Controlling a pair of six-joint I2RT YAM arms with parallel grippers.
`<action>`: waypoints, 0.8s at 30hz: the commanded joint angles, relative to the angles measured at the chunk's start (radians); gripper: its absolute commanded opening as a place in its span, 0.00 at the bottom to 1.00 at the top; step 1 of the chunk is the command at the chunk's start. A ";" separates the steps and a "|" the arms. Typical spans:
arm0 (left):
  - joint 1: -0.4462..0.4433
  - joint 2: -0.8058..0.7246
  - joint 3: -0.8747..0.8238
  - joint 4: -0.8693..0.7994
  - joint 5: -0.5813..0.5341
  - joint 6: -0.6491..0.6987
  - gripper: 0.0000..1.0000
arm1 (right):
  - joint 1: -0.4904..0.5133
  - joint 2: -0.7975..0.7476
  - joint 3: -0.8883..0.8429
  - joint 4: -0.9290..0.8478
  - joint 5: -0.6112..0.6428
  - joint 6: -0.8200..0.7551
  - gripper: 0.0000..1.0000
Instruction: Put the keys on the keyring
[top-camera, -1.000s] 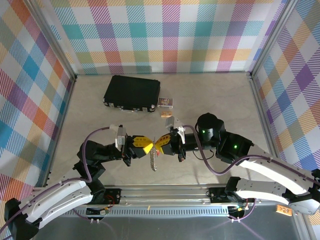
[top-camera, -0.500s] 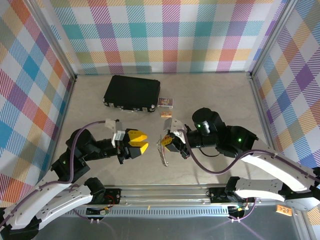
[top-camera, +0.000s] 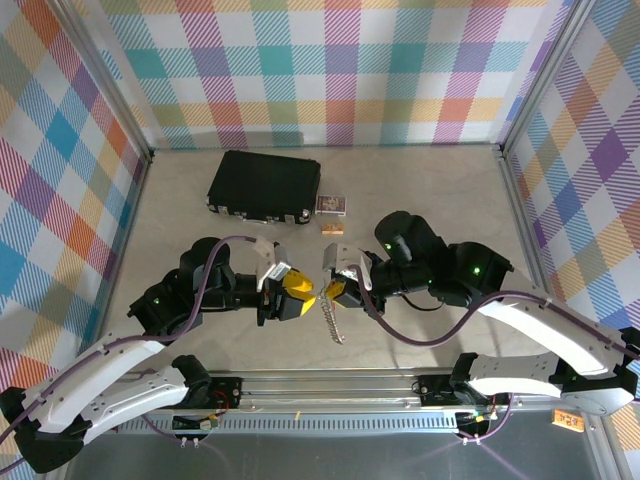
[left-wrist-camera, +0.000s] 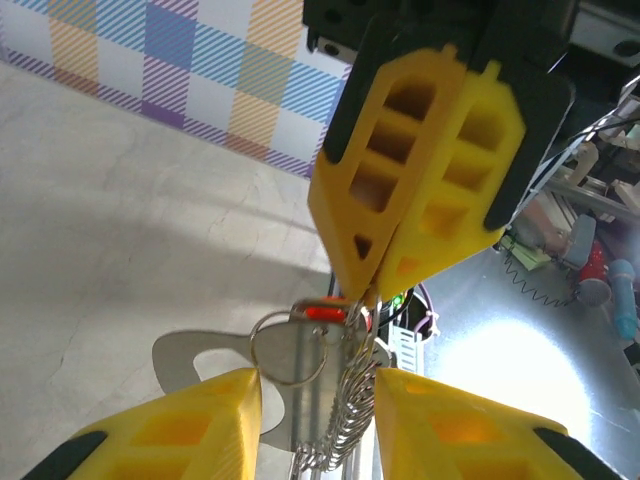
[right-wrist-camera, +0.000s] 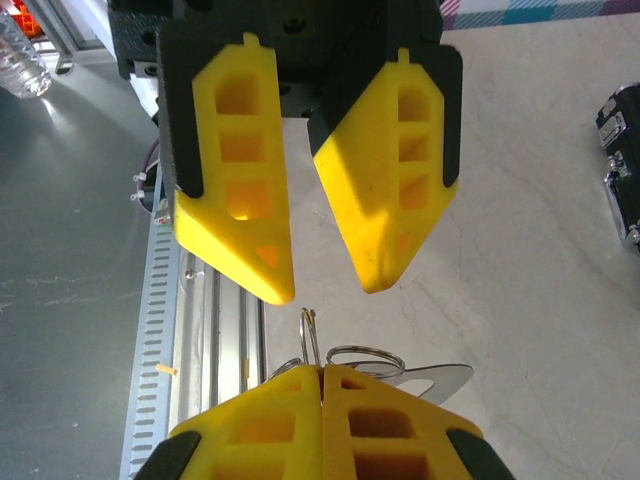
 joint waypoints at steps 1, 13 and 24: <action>-0.006 -0.001 0.029 0.023 0.043 0.031 0.35 | 0.006 -0.002 0.037 -0.008 -0.027 -0.034 0.00; -0.021 0.023 0.013 0.111 0.058 0.019 0.26 | 0.008 0.007 0.039 -0.001 -0.030 -0.039 0.00; -0.041 0.052 0.011 0.135 0.060 0.027 0.07 | 0.013 0.009 0.047 -0.008 -0.021 -0.040 0.00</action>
